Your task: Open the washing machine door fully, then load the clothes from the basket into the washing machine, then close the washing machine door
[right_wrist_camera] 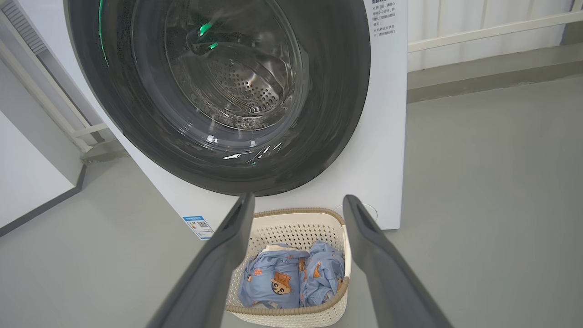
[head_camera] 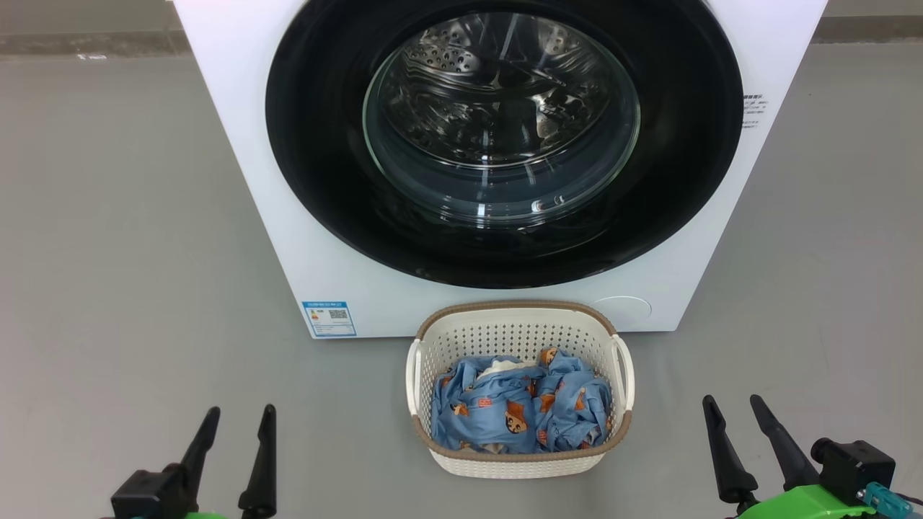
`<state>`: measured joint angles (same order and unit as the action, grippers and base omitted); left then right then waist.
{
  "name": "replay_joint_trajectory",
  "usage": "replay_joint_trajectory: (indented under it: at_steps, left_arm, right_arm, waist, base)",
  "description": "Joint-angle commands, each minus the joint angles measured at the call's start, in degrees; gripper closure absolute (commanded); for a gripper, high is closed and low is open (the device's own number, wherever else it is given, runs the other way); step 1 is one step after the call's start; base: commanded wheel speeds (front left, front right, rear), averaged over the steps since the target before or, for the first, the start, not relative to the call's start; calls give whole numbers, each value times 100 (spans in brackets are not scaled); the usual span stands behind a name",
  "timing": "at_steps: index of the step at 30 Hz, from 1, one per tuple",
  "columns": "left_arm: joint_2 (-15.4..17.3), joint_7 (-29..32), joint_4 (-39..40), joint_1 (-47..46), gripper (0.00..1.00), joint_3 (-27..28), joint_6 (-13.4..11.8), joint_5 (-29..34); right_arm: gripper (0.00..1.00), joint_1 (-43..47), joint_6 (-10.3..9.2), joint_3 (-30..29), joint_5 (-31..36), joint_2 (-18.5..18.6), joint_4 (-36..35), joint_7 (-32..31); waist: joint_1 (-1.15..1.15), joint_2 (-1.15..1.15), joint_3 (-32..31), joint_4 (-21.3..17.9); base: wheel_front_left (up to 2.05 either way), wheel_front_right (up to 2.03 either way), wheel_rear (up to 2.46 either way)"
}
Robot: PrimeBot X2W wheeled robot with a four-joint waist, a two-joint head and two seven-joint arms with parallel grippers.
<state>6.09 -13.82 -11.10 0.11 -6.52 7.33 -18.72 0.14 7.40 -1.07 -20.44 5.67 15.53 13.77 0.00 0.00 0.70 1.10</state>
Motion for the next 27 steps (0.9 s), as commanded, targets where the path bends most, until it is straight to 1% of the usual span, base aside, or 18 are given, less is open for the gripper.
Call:
replay_joint_trajectory:
  at_steps: [1,27]
  left_arm:
    - [127,-117,171,-71,0,168,15,222]
    - [101,-118,10,-92,0,309,15,189]
  right_arm:
    - [0,-18,9,100,238,46,-173,121]
    - [0,45,9,-117,276,4,-173,123]
  waist:
    - [0,0,0,-2]
    - [0,0,3,-45]
  base:
    - [0,0,0]
    - [0,0,0]
